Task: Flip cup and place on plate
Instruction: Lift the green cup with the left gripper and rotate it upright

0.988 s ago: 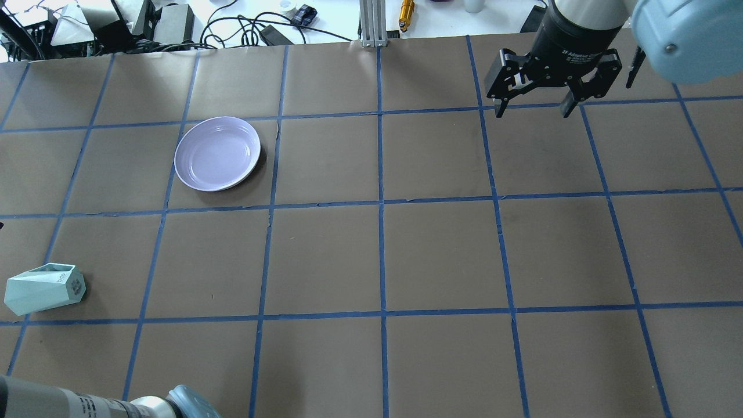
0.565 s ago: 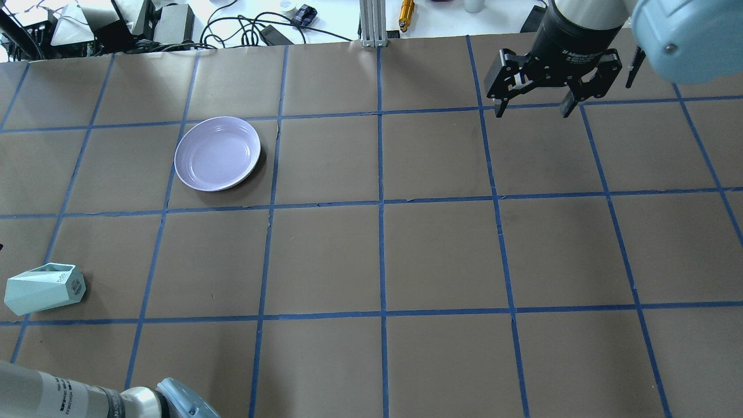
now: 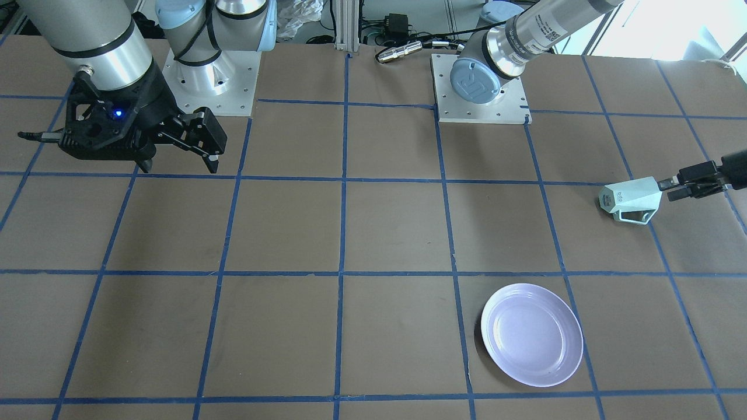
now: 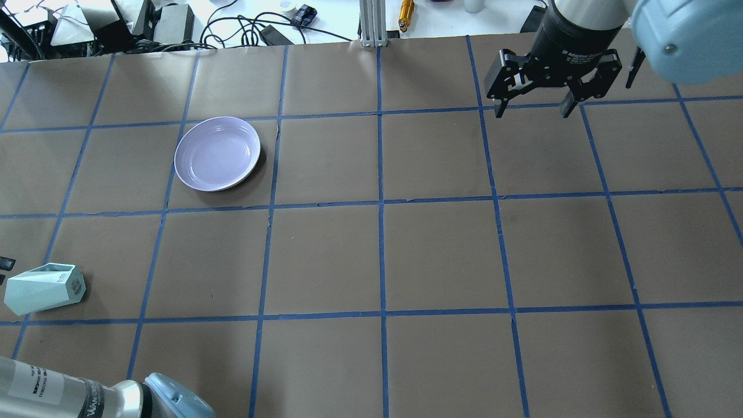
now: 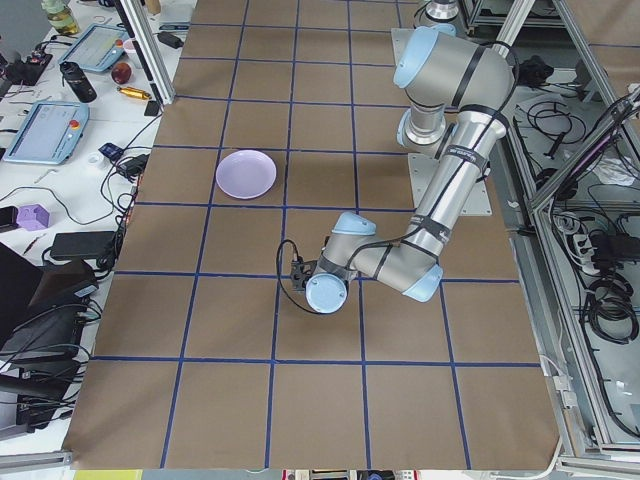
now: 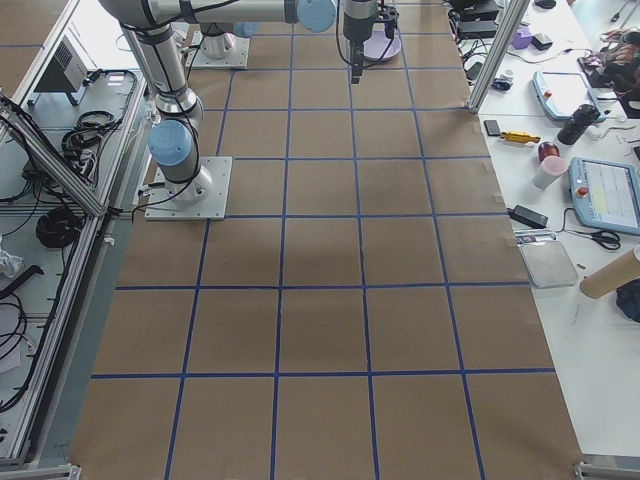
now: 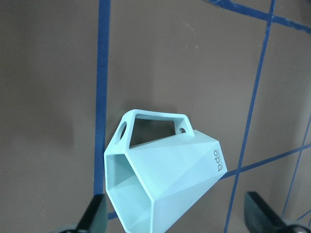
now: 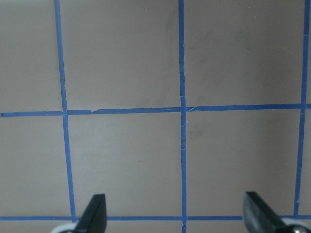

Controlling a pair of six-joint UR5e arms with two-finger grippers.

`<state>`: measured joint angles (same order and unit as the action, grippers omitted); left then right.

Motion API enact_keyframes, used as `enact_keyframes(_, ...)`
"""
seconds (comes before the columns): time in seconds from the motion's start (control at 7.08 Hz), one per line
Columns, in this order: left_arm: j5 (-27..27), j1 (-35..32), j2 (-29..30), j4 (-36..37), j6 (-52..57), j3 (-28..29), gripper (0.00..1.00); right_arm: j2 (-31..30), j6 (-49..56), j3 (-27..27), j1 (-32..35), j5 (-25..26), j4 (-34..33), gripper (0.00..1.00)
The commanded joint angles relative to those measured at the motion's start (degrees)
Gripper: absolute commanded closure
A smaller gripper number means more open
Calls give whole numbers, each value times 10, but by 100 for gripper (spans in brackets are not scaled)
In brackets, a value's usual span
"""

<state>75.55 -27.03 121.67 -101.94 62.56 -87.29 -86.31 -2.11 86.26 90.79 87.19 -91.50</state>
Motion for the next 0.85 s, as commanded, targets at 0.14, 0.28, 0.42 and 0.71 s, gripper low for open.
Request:
enact_keyframes(0.14, -37, 11, 28, -79, 52, -1, 11, 0, 0, 0, 0, 0, 0, 0)
enact_keyframes(0.28, -37, 12, 30, -92, 63, 1, 51, 0, 0, 0, 0, 0, 0, 0)
enact_keyframes(0.42, -37, 12, 30, -108, 65, 2, 82, 0, 0, 0, 0, 0, 0, 0)
enact_keyframes(0.71, -37, 18, 24, -140, 69, 7, 100, 0, 0, 0, 0, 0, 0, 0)
